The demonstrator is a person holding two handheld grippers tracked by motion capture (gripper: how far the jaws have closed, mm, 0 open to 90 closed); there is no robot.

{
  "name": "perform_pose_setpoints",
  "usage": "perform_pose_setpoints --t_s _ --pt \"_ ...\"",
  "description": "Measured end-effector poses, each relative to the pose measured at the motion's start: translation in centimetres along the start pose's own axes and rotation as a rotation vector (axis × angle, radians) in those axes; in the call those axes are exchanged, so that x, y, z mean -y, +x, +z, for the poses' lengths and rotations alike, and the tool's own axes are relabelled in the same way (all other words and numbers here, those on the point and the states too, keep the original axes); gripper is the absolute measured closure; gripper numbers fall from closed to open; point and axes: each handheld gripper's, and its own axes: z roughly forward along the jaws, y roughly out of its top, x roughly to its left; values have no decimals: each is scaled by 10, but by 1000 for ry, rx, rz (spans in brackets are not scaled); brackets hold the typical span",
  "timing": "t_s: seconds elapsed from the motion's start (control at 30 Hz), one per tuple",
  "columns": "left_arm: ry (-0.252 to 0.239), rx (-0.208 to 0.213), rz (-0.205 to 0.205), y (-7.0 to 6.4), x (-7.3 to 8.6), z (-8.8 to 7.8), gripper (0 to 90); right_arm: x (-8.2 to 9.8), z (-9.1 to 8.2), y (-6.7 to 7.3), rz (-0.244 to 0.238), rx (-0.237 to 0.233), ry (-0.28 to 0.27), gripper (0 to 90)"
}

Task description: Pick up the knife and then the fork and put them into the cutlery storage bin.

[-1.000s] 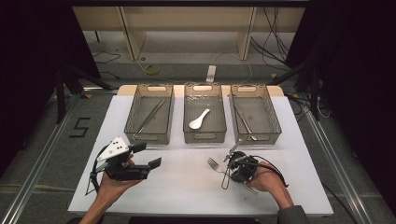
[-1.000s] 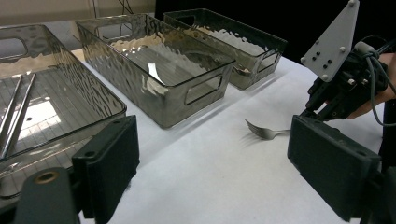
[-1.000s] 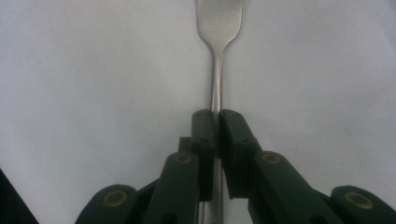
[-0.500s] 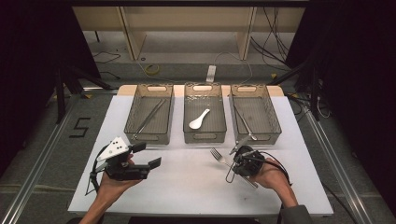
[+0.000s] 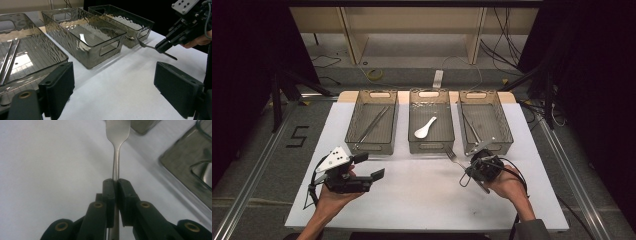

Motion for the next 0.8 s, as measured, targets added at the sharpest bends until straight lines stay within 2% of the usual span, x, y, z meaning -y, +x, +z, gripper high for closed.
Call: perform_pose_setpoints --t_s 0.17,0.8 --pt "0 1 -3 0 0 0 161 0 -3 -4 11 0 -26 847" --pt "-6 -4 -8 1 0 0 161 -10 -20 -25 50 48 -113 847"
